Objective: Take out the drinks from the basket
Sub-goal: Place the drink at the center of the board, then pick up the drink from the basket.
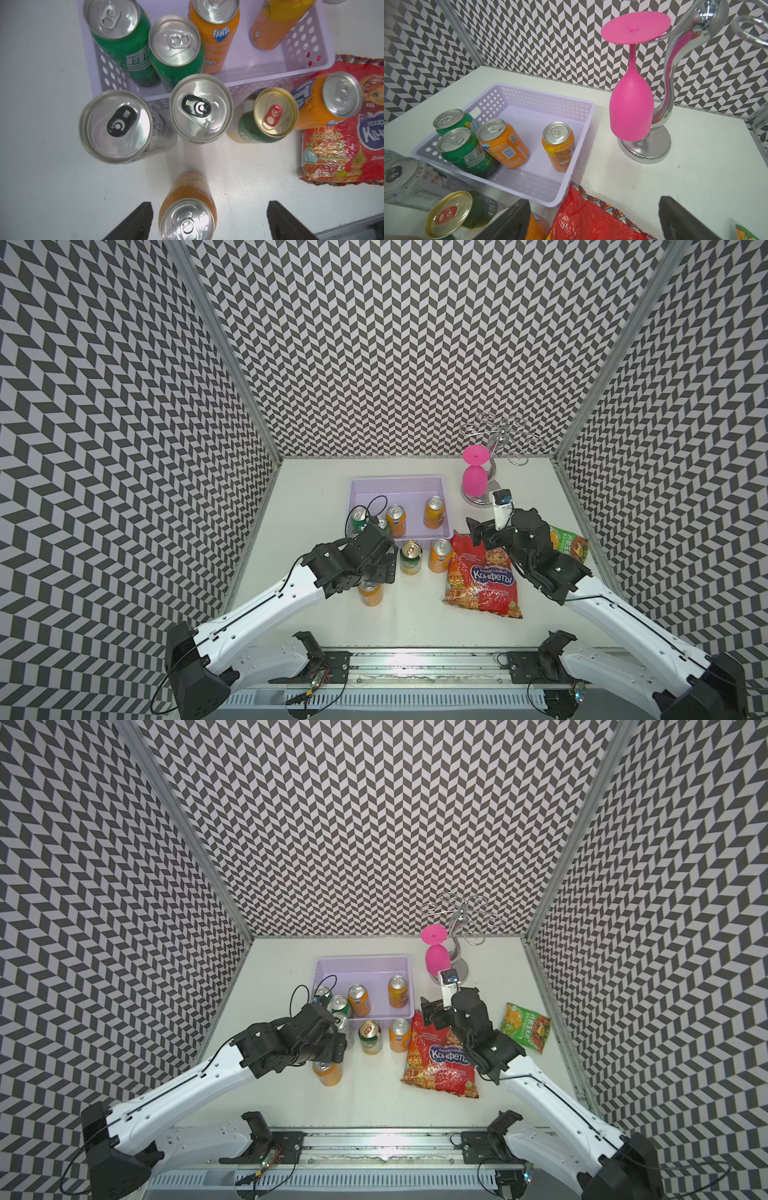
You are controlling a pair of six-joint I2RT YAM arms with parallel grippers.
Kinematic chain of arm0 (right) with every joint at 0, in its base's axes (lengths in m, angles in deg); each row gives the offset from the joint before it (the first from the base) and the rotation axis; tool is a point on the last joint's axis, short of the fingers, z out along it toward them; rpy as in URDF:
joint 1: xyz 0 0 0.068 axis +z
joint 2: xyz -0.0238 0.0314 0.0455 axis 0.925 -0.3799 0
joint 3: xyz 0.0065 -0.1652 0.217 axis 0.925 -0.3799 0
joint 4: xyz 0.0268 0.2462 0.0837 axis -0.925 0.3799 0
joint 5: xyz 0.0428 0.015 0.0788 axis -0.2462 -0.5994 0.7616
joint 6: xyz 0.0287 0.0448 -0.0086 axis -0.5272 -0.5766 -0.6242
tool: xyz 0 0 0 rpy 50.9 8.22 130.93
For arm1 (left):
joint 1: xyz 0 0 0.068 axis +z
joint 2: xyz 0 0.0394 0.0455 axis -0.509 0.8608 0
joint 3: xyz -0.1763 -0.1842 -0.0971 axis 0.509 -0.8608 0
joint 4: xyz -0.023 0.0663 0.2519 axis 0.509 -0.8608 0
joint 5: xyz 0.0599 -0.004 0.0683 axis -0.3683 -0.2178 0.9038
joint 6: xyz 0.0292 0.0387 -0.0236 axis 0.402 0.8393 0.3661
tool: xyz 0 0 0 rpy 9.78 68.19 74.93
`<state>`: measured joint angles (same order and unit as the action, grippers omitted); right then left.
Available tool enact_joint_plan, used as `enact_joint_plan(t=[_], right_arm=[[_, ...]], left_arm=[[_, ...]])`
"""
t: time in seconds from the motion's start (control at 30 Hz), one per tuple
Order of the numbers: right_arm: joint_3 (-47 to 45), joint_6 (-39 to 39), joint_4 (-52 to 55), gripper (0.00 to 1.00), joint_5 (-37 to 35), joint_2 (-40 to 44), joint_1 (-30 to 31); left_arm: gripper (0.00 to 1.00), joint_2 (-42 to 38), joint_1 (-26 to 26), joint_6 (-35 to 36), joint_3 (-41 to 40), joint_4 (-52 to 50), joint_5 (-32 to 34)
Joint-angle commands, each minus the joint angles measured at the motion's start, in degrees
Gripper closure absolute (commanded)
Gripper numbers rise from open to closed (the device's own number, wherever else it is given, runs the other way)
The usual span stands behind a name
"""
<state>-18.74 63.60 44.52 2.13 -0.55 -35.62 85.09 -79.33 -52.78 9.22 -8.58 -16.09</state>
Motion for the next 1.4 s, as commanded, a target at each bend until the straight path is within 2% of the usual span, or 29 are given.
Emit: enact_joint_plan(t=[0.0,0.23,0.43,0.8,1.37], right_arm=[[-0.3,0.2,-3.6,0.00,-0.1,1.2,-0.2],[-0.4,0.2,-3.5,0.00,0.1,1.5,-0.3],[-0.4,0.2,-3.4,0.00,0.0,1.5,-0.3],[-0.6,0.2,-3.4,0.00,0.0,1.3,-0.3],[-0.7,0.3,-3.4,0.00,-0.3,1.2,-0.3]], left_arm=[[0.07,2.2,1.9,6.0,5.7,-5.3,3.5],[0.07,9.4,11.3,18.1,14.9,-3.0,1.4],[0.09,17.0,16.1,23.9,20.5,0.4,-3.2],[0.09,29.4,17.2,27.6,28.5,4.9,-8.4],[0.11,44.9,17.9,29.2,34.4,8.5,-11.7]])
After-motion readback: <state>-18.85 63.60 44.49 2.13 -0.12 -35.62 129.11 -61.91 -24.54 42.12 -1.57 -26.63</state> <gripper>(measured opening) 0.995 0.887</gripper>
